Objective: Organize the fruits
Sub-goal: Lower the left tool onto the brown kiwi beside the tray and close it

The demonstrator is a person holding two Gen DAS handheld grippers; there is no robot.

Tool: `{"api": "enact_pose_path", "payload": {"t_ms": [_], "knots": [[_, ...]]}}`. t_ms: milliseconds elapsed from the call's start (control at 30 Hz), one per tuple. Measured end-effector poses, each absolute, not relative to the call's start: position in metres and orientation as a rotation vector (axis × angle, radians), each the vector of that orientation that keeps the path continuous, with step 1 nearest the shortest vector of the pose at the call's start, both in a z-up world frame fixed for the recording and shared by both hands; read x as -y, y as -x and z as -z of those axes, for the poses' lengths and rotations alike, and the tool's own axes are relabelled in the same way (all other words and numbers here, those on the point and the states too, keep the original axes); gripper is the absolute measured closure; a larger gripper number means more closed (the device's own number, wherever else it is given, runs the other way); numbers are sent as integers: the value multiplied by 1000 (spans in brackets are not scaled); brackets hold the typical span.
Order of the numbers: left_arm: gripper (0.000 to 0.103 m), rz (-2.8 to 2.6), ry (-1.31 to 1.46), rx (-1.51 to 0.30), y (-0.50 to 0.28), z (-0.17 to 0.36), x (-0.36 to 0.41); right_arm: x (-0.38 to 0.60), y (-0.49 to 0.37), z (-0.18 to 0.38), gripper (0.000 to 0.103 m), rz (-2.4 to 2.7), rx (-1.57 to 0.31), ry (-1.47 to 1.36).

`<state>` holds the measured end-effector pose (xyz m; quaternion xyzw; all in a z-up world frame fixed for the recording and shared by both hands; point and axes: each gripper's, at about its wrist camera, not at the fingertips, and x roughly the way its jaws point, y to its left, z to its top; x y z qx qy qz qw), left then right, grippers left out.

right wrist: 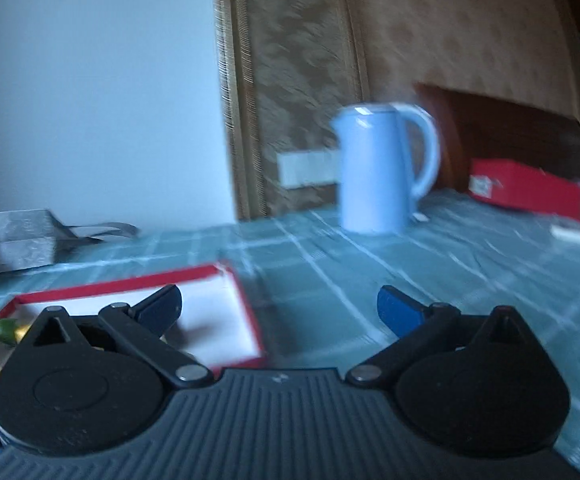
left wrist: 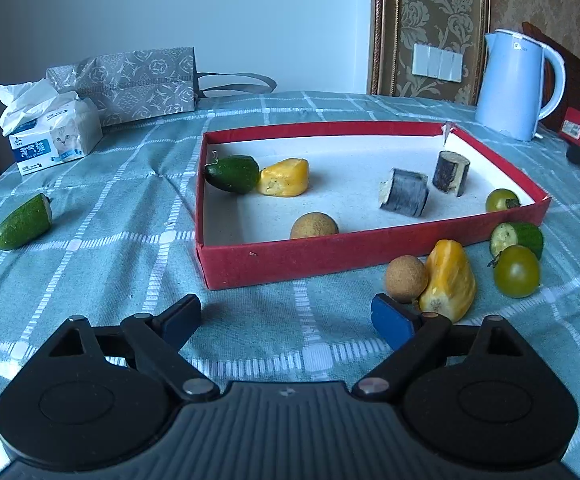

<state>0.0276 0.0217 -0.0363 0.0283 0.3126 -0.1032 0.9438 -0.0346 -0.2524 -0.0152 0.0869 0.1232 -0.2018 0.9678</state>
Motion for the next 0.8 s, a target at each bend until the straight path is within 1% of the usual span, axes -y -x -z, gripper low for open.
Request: {"api": "enact_pose_path", "payload": {"t_ms": [167,400,667,800], "knots": [[10,233,-20,-585,-19,31,-26,280,29,25,0,428,-333,-294],[10,233,-60,-521,-13,26,-15,280,26,29,0,418,-339,-312],[10,299,16,-569,-28,21,-7,278,28,30,0,408,-358,-308],[9,270,-22,-570,-31,22,2,276,27,31,0,403,-363,-297]]}}
